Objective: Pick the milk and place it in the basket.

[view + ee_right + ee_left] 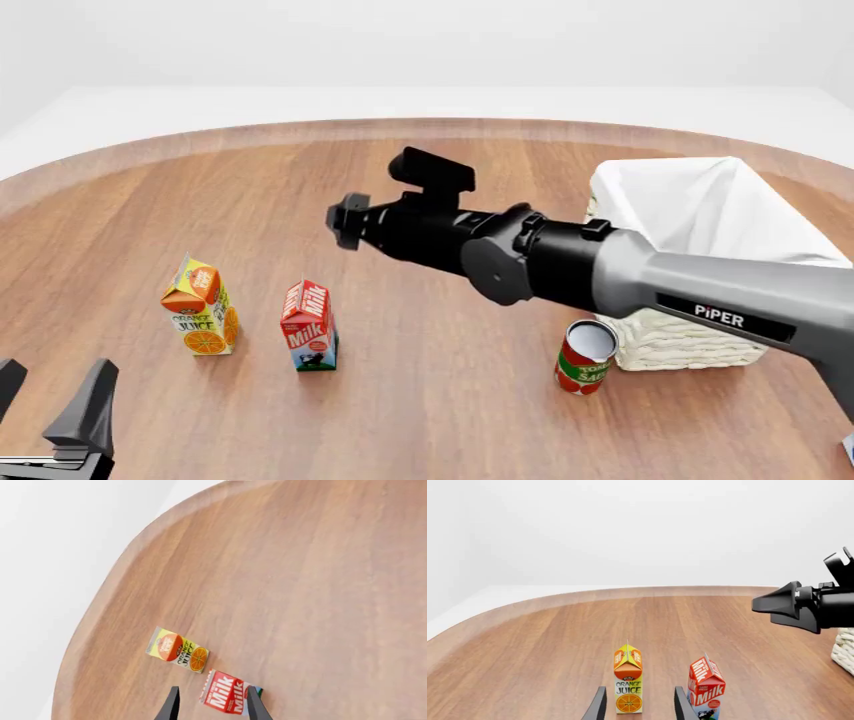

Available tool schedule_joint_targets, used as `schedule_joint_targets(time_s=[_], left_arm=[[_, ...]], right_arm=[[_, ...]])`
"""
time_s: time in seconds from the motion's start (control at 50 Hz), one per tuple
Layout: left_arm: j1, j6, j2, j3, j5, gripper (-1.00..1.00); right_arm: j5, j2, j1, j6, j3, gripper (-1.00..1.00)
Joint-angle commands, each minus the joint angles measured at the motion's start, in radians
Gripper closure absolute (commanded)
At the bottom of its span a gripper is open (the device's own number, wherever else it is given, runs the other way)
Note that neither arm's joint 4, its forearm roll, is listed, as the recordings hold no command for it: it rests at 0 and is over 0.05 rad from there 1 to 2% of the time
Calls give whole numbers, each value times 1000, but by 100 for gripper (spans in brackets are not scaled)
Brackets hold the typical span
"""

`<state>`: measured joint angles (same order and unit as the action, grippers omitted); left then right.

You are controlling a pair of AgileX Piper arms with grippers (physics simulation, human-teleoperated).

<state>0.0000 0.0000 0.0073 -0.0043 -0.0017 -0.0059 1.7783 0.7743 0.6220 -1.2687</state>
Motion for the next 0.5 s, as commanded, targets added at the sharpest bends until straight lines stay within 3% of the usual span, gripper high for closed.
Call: schedule_joint_targets(time_s=[0.02, 0.08, 0.1, 0.5], left_arm=[[0, 0, 0, 0, 0, -100], [0, 0, 0, 0, 0, -100], [0, 0, 0, 0, 0, -100], [0, 0, 0, 0, 0, -100]], right_arm=[[-17, 71, -7, 33, -21, -100], [-24, 83, -3, 42, -22, -100], [-71, 143, -1, 100, -28, -100], [-113, 180, -6, 157, -22, -100]])
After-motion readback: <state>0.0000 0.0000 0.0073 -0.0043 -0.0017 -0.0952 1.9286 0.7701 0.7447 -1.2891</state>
